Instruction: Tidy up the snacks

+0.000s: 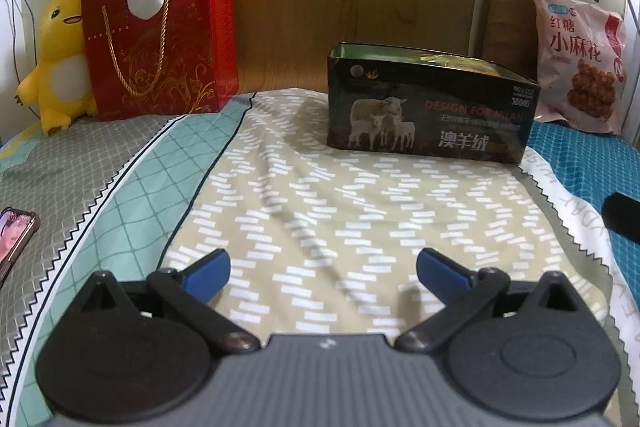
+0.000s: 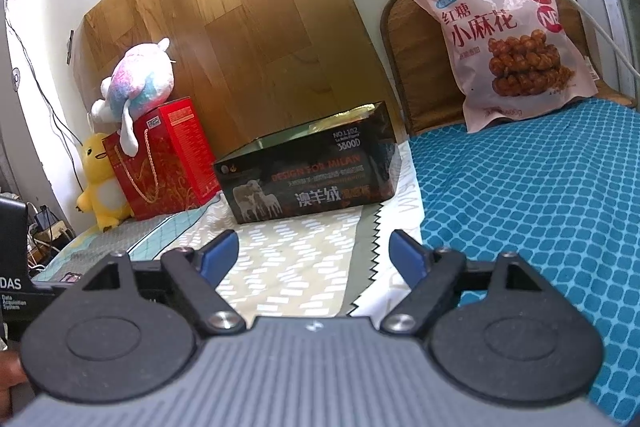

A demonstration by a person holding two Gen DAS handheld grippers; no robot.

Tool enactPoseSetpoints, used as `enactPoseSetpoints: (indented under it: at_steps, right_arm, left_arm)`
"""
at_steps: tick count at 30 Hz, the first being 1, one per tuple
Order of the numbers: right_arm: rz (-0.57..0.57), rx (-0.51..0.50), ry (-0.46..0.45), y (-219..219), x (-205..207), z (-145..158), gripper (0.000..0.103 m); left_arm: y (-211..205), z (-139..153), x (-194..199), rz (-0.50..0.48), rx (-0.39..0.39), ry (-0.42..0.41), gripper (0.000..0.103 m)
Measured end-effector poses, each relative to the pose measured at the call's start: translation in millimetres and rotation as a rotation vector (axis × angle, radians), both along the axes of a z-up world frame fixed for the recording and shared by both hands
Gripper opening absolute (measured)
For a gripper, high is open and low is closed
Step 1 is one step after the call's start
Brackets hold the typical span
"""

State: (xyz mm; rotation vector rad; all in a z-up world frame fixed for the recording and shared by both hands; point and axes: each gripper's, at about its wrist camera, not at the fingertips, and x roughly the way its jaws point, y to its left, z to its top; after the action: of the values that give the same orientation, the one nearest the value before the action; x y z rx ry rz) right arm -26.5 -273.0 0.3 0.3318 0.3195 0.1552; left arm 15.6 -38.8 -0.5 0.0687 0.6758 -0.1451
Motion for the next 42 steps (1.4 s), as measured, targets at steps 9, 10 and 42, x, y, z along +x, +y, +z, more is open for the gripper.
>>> enactPoseSetpoints:
  at_steps: [9, 10, 42]
  right_arm:
    - [0.000, 0.002, 0.001, -0.1, 0.3, -0.4, 0.087]
    - [0.001, 0.002, 0.001, -0.5, 0.6, -0.4, 0.087]
    - [-0.020, 0.016, -0.003, -2.0, -0.3, -0.2, 0.092]
  left_arm:
    - [2.0, -1.6, 2.1, 0.036, 0.010, 0.012, 0.103]
    - [1.9, -1.7, 2.4, 0.042, 0.014, 0.014, 0.103]
    - [-2.3, 0.2, -4.7, 0.118, 0.133, -0.048, 0.103]
